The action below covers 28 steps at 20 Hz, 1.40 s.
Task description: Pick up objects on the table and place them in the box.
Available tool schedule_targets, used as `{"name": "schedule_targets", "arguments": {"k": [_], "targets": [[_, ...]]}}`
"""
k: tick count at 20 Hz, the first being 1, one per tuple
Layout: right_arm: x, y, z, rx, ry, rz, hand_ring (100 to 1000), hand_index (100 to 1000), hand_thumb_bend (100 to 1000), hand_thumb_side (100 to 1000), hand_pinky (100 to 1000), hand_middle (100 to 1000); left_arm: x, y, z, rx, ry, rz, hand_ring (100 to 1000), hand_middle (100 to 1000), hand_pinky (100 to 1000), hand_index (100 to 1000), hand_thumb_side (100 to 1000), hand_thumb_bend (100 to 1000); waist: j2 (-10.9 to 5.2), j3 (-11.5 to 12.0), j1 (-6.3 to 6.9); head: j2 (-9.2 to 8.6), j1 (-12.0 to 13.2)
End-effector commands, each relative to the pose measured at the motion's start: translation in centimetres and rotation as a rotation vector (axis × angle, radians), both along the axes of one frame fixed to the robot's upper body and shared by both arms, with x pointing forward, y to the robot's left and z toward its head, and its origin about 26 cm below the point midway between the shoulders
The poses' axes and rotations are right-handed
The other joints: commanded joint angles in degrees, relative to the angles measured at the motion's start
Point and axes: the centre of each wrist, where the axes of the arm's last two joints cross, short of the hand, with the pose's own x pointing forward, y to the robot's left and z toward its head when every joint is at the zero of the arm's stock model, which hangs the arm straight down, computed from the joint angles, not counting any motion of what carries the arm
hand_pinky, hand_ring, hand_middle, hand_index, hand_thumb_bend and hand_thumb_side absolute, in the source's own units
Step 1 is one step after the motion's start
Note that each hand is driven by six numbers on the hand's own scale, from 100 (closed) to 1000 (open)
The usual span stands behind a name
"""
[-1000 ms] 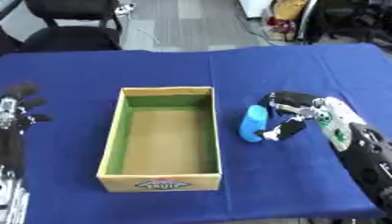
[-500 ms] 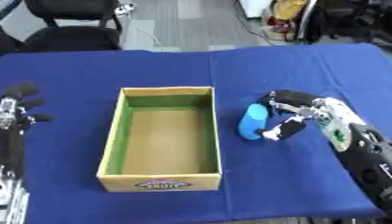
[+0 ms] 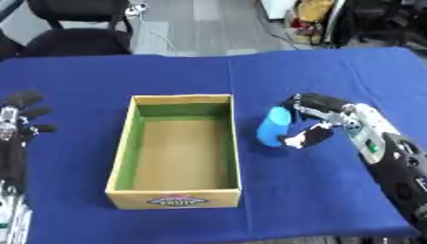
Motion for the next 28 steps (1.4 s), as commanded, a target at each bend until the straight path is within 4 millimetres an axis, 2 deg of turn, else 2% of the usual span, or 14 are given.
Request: {"name": "schedule_targets", "arguments": {"k": [1, 7, 8, 9, 14, 21, 28], "targets": [[-0.1, -0.4, 2.9, 0.041, -0.081, -0.006, 531, 605, 157, 462, 420, 524, 0.1, -0.1, 0.6, 0.001, -0.019, -0.009, 712, 790, 567, 863, 1000, 491, -0.47, 0.0, 0.14, -0.21, -0.8], [-0.2, 0.7, 5.9, 0.100, -0.168, 0.018, 532, 601, 154, 457, 422, 524, 0.1, -0.1, 0.5, 0.000, -0.015, -0.011, 713, 791, 567, 863, 1000, 490, -0.53, 0.0, 0.13, -0.21, -0.9], [-0.1, 0.9, 6.2, 0.104, -0.174, 0.024, 532, 601, 143, 501, 422, 524, 0.1, -0.1, 0.4, 0.000, -0.015, -0.011, 713, 791, 567, 863, 1000, 490, -0.54, 0.0, 0.13, -0.21, -0.9], [-0.1, 1.2, 6.4, 0.106, -0.178, 0.031, 532, 601, 154, 457, 422, 524, 0.1, -0.1, 0.4, 0.000, -0.014, -0.011, 713, 791, 567, 863, 1000, 490, -0.55, 0.0, 0.13, -0.21, -0.9], [0.7, 3.2, 7.6, 0.101, -0.190, 0.077, 532, 604, 154, 456, 421, 528, 0.1, -0.1, 0.4, 0.001, -0.011, -0.014, 713, 791, 568, 864, 1000, 489, -0.61, 0.1, 0.15, -0.21, -1.1], [2.3, 6.8, 8.3, 0.075, -0.184, 0.149, 531, 600, 151, 452, 420, 532, 0.1, -0.3, 0.3, -0.001, -0.007, -0.025, 714, 792, 569, 864, 1000, 487, -0.58, 0.7, 0.18, -0.21, -2.0], [3.1, 10.1, 7.9, 0.066, -0.176, 0.214, 531, 600, 146, 455, 420, 533, 0.2, -0.5, 0.2, -0.003, -0.006, -0.035, 715, 793, 569, 864, 1000, 486, -0.54, 1.4, 0.16, -0.21, -2.7]]}}
